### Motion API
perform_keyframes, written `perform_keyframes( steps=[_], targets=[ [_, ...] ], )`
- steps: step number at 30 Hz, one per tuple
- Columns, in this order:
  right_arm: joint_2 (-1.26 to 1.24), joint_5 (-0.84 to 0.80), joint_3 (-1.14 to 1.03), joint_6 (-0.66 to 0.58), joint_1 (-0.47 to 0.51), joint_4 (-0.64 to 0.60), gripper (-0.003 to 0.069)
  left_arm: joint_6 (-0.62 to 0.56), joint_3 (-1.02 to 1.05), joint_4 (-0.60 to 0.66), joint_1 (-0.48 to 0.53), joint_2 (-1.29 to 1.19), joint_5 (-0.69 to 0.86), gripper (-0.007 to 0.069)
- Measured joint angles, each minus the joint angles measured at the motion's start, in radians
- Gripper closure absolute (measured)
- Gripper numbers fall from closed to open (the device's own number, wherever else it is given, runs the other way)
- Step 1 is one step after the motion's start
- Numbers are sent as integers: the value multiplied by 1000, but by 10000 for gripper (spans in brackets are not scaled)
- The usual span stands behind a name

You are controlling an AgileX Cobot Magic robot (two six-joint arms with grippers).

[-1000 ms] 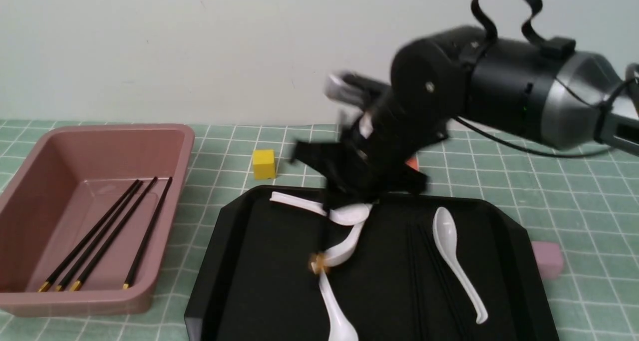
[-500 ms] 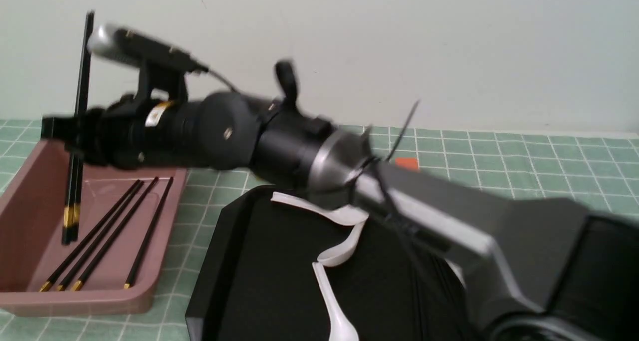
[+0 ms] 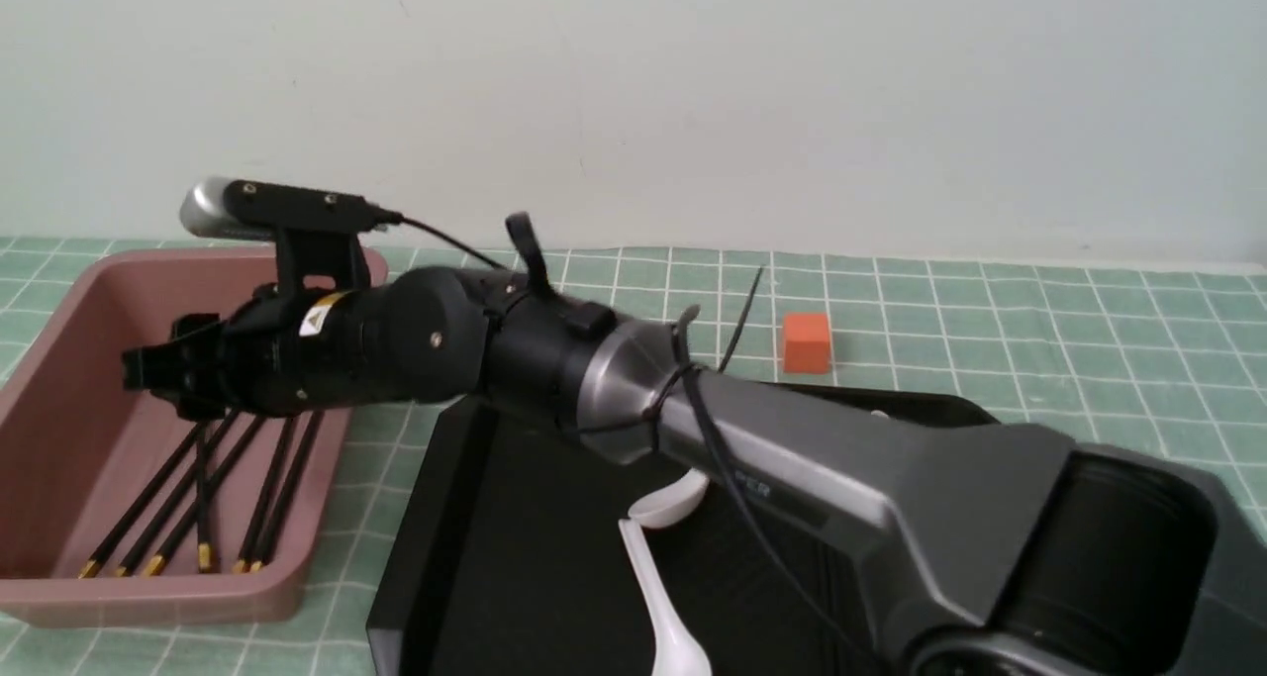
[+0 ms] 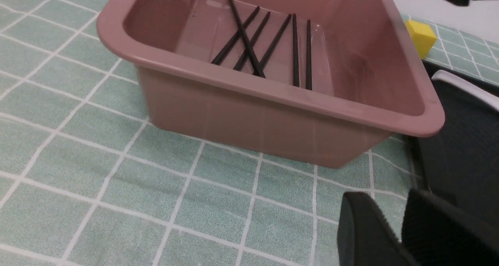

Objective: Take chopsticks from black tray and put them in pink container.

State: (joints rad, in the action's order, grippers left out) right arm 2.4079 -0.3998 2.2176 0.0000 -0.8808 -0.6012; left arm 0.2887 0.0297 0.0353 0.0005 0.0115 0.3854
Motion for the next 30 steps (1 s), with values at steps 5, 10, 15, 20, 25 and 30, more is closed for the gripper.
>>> perform_keyframes(
  steps=[5,10,15,20,25,30],
  targets=[
    [-150,-280,0,-12,39,149,365,0,0,0,0,0,0,442],
    [-387,-643,4,-13,103,307,583,0,0,0,0,0,0,438],
    [-616,-843,-14,0,138,413,672,0,0,0,0,0,0,438],
    [-837,-859,-157,7,137,482,672,0,0,0,0,0,0,436],
    [-1130,-861,-427,19,137,542,672,0,0,0,0,0,0,430],
    [-1482,-677,-861,24,137,573,671,0,0,0,0,0,0,426]
  ],
)
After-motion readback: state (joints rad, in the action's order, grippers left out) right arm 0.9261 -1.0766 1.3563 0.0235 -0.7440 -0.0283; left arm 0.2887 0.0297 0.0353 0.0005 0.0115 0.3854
